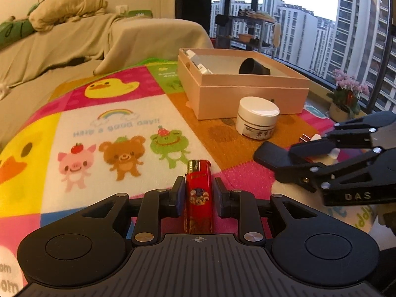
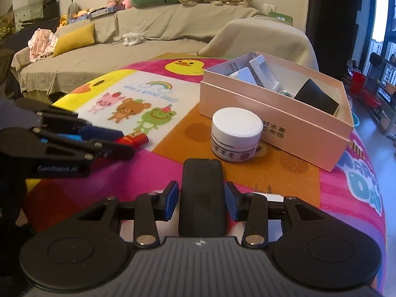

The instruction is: Organize rigid objects

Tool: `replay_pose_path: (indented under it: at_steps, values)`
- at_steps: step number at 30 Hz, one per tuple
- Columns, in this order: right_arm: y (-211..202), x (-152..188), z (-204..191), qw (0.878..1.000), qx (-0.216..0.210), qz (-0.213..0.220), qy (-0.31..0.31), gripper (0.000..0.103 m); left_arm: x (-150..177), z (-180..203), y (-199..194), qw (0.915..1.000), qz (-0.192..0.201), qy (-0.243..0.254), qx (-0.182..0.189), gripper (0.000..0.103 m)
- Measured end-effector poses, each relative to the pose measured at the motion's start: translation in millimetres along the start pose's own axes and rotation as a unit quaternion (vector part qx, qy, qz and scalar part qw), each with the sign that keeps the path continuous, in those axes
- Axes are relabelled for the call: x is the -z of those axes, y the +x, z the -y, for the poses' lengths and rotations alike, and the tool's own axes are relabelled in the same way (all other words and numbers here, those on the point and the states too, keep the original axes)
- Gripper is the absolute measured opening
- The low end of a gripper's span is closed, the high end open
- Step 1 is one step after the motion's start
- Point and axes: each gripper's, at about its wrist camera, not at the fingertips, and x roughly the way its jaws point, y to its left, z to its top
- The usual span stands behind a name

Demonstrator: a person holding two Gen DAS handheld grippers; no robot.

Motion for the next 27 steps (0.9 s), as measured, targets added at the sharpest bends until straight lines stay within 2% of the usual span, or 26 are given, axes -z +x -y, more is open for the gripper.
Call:
replay_pose_path:
  at_steps: [3, 6, 9, 11, 15, 18, 21, 24, 27]
  values:
    - [-1.5, -1.6, -2.4, 1.000, -0.012, -0.002, 0.000, 0.038, 1.9, -1.7, -1.4, 1.0000, 0.005, -0.008, 0.002, 0.027]
    - [-9.6, -0.1, -1.9, 1.000, -0.026, 0.001, 0.006, 0.038, 0.8, -4.1, -2.0, 0.9990, 0.008, -0.043, -0.001, 0.027]
    - [-27.6, -0.9, 4.6, 0.999, -0.039, 0.014, 0.023, 0.038, -3.8, -4.0, -6.2, 0.9981, 0.007, -0.052, 0.031, 0.026]
    - [-45.4, -2.1, 11.4, 0.998, -0.042, 0.031, 0.032, 0.038, -11.0, 2.1, -13.5, 0.9983, 0.020, -0.036, 0.041, 0.026]
    - [-81.4, -6.1, 27.1, 0.995, -0.027, 0.081, 0.045, 0.038, -48.1, 10.2, -23.0, 0.9967, 0.057, -0.010, 0.057, 0.026]
    - [-97.6, -7.4, 36.4, 0.992, -0.009, 0.112, 0.052, 0.038, -92.6, 16.2, -21.7, 0.9933, 0.100, -0.001, 0.058, 0.026]
    - [-99.6, -5.9, 44.1, 0.991, 0.008, 0.121, 0.062, 0.038, -129.5, 27.4, -6.0, 0.9894, 0.135, 0.014, 0.052, 0.026]
    - [-93.1, -1.5, 52.1, 0.991, 0.012, 0.108, 0.079, 0.038, -154.1, 36.8, 25.2, 0.9884, 0.133, 0.007, 0.073, 0.026]
    - [-85.9, 5.8, 57.5, 0.992, 0.021, 0.091, 0.086, 0.038, -162.0, 37.2, 63.5, 0.9874, 0.095, -0.018, 0.125, 0.027]
